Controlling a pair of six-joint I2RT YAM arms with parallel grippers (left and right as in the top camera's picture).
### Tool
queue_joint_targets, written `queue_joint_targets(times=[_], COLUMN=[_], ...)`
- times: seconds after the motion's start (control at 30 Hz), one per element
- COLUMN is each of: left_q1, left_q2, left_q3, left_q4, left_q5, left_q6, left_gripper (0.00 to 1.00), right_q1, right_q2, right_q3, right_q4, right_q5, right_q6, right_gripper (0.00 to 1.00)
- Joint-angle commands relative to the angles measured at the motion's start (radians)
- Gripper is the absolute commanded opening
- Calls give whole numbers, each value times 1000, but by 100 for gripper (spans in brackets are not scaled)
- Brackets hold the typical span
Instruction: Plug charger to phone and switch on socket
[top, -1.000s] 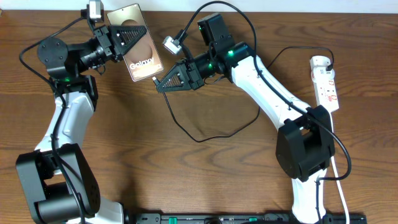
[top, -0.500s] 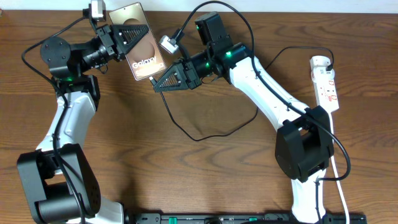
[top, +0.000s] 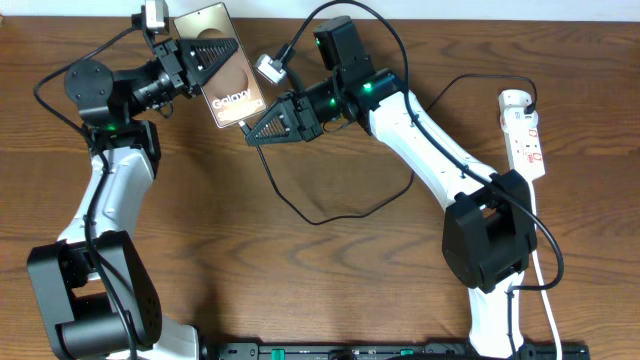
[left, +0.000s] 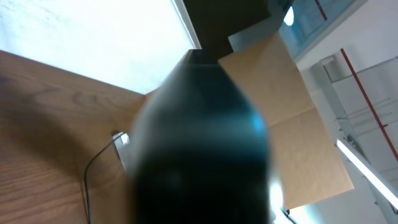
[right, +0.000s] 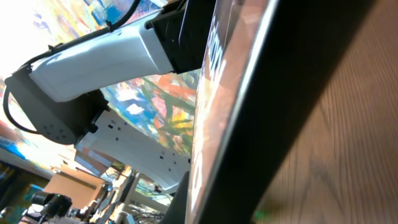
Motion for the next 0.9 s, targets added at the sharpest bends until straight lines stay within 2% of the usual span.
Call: queue_joint_targets(times=[0.0, 0.67, 0.87], left_q1=[-2, -3, -3], left_q2=[-21, -21, -21], left_q3=[15, 15, 15], left_q4=[15, 15, 15], left_q5=[-8, -39, -61], left_q6=[4, 3, 3], left_gripper=[7, 7, 8], right_q1=[-12, -36, -36], right_q2=[-16, -16, -16], right_q3=[12, 12, 12], right_q4=[18, 17, 62], right_q5=[-10, 44, 95], right_q6=[43, 49, 121], right_gripper=[1, 1, 1])
